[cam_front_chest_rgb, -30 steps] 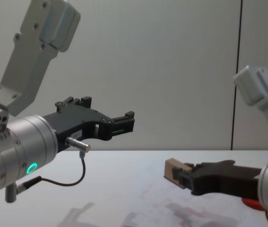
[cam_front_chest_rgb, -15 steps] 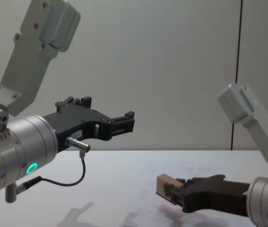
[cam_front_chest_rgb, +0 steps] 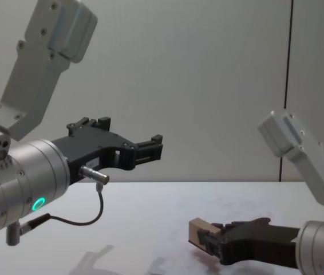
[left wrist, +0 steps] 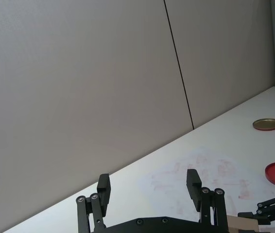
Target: Use the one hand to pick up the stamp and affix it onto the A4 paper.
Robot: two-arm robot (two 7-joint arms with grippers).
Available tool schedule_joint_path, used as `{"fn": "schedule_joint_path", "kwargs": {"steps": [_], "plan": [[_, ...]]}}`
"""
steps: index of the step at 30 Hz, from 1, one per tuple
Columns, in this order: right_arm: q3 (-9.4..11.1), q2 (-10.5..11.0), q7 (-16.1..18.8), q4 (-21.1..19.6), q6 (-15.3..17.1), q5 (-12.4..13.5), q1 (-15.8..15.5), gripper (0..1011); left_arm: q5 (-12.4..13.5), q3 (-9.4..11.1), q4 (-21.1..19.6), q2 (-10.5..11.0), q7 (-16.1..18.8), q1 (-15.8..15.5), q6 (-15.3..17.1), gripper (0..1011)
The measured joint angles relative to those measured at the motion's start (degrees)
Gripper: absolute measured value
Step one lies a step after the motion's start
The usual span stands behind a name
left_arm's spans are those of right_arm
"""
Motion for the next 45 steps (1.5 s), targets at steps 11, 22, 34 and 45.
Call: {"fn": "schedule_joint_path", "kwargs": {"steps": [11, 22, 34, 45], "plan": [[-0.08, 0.01, 0.48, 0.87, 0.86, -1.04, 0.43, 219, 0.0, 0.0, 0.0, 0.0, 0.0, 0.0, 0.0, 993], [-0.13, 0.2, 1.06, 1.13, 1.94, -1.52, 0.67, 219, 0.0, 0.0, 0.0, 0.0, 0.0, 0.0, 0.0, 993], [0.02, 0.58, 1.26, 0.94, 2.69, -1.56, 0.57, 219, 0.0, 0.0, 0.0, 0.0, 0.0, 0.0, 0.0, 993], [0.74, 1.01, 0.5, 0.27, 2.24, 1.25, 0.15, 219, 0.0, 0.0, 0.0, 0.0, 0.0, 0.0, 0.0, 993]]}}
